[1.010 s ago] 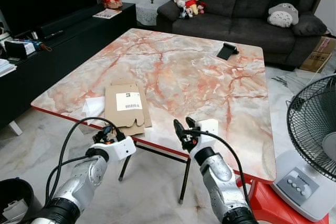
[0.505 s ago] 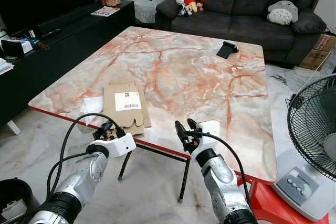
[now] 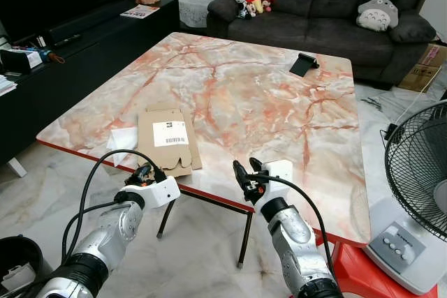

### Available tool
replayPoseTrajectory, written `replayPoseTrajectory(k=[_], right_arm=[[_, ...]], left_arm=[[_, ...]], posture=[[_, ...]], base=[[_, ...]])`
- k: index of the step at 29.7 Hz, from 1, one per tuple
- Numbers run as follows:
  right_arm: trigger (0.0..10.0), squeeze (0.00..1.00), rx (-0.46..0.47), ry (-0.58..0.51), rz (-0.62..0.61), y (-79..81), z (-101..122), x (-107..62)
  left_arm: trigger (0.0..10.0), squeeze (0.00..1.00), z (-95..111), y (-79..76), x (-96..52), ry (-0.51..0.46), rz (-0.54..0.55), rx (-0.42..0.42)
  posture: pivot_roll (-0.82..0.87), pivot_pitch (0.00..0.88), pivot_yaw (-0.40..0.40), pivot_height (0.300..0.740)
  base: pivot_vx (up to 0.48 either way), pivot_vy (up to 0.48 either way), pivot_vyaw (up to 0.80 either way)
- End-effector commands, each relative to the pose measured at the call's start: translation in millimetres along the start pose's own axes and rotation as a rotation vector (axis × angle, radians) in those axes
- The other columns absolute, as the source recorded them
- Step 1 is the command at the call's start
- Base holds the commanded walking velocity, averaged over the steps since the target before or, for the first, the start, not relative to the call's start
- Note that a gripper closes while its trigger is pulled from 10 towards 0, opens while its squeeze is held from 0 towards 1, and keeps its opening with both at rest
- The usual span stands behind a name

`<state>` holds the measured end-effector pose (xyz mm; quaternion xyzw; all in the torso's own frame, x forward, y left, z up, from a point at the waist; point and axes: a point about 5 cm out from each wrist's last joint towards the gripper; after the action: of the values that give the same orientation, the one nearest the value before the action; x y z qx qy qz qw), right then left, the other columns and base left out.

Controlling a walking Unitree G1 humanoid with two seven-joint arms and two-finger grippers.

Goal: Picking trash to rubbish bin

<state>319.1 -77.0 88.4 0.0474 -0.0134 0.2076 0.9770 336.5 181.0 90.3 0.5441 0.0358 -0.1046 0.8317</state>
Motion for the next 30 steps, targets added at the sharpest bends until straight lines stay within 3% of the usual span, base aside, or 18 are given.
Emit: replayPoseTrajectory(k=[1, 12, 20, 26, 30], right_arm=[[10.0, 0.00, -0.008, -0.002, 0.002, 0.4, 2, 0.2], [10.0, 0.00, -0.006, -0.001, 0.002, 0.8, 2, 0.1], [10.0, 0.00, -0.005, -0.003, 0.006, 2.1, 2, 1.5], [10.0, 0.00, -0.005, -0.004, 0.007, 2.3, 3, 2.2], [10.0, 0.00, -0.001, -0.016, 0.008, 3.2, 4, 3.1]], left_arm=[[0.0, 0.00, 2, -0.4, 1.3, -0.013, -0.001, 0.010], [0.0, 0.00, 7, -7.2, -0.9, -0.044, -0.021, -0.015], [0.0, 0.00, 11, -6.0, -3.0, -0.067, 0.023, -0.058], [0.0, 0.00, 15, -2.5, -3.5, -0.080, 0.074, -0.094], [0.0, 0.00, 26, 7.7, -4.3, -0.126, 0.196, -0.152]], posture=[[-0.01, 0.086, -0.048, 0.740], [-0.01, 0.088, -0.048, 0.740], [-0.01, 0.083, -0.050, 0.740], [-0.01, 0.081, -0.050, 0.740], [-0.01, 0.079, -0.050, 0.740]], base=[[0.000, 0.000, 0.00], [0.000, 0.000, 0.00], [0.000, 0.000, 0.00], [0.000, 0.000, 0.00], [0.000, 0.000, 0.00]])
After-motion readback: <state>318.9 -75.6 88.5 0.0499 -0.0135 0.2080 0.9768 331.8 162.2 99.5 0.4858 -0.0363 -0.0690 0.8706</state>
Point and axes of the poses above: a point about 5 cm out from each wrist's last joint towards the gripper, its own x axis pointing out of the wrist towards the gripper, its own z axis along the axis of the wrist's last joint, y = z × x, and after that the axes turned 5 degrees about -x, right-handed
